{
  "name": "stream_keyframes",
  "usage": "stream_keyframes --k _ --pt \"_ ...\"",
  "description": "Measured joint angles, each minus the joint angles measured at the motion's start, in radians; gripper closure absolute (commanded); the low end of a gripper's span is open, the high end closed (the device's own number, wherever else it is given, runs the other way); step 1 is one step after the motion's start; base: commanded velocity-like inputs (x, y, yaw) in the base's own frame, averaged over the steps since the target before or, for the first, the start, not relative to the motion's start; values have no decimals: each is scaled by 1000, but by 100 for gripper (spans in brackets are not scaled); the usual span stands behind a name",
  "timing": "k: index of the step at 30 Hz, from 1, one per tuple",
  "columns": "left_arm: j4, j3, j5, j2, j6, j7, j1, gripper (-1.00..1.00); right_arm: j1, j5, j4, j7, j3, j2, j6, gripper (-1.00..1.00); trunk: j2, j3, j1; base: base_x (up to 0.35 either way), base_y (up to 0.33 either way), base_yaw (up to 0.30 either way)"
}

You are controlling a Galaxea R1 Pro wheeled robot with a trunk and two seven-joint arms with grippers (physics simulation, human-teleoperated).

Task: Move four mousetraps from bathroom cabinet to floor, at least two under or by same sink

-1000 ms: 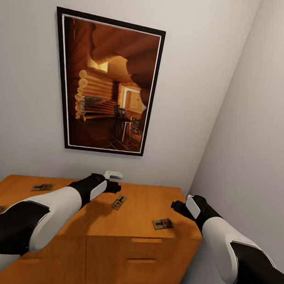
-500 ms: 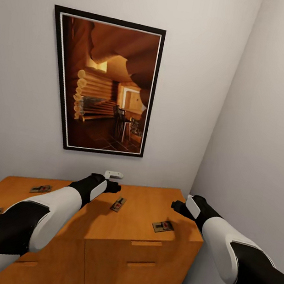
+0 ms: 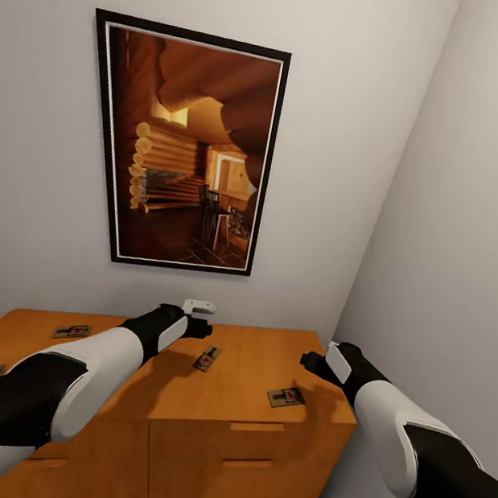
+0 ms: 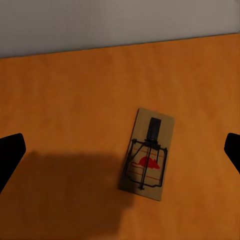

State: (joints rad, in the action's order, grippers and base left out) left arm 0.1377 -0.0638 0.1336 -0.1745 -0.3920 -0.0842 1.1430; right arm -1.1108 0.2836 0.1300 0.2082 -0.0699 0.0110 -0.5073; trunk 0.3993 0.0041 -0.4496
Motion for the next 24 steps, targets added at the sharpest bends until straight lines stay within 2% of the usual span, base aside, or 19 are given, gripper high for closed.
stream_keyframes --k 16,19,21,22,24 --pt "-20 -9 -8 0 -2 5 0 -100 0 -1 0 0 0 0 0 -100 0 0 0 0 0 0" --pt "-34 -36 -24 0 -2 11 0 -100 0 -1 0 0 0 0 0 -100 0 0 0 0 0 0" --pt "-40 -61 -37 0 -2 15 0 -100 0 -1 0 0 0 0 0 -100 0 0 0 0 0 0" --pt "-44 -86 -47 0 -1 18 0 -100 0 -1 0 0 0 0 0 -100 0 0 0 0 0 0" --pt "-47 -104 -53 0 -1 22 0 -100 0 -1 0 0 0 0 0 -100 0 0 0 0 0 0"
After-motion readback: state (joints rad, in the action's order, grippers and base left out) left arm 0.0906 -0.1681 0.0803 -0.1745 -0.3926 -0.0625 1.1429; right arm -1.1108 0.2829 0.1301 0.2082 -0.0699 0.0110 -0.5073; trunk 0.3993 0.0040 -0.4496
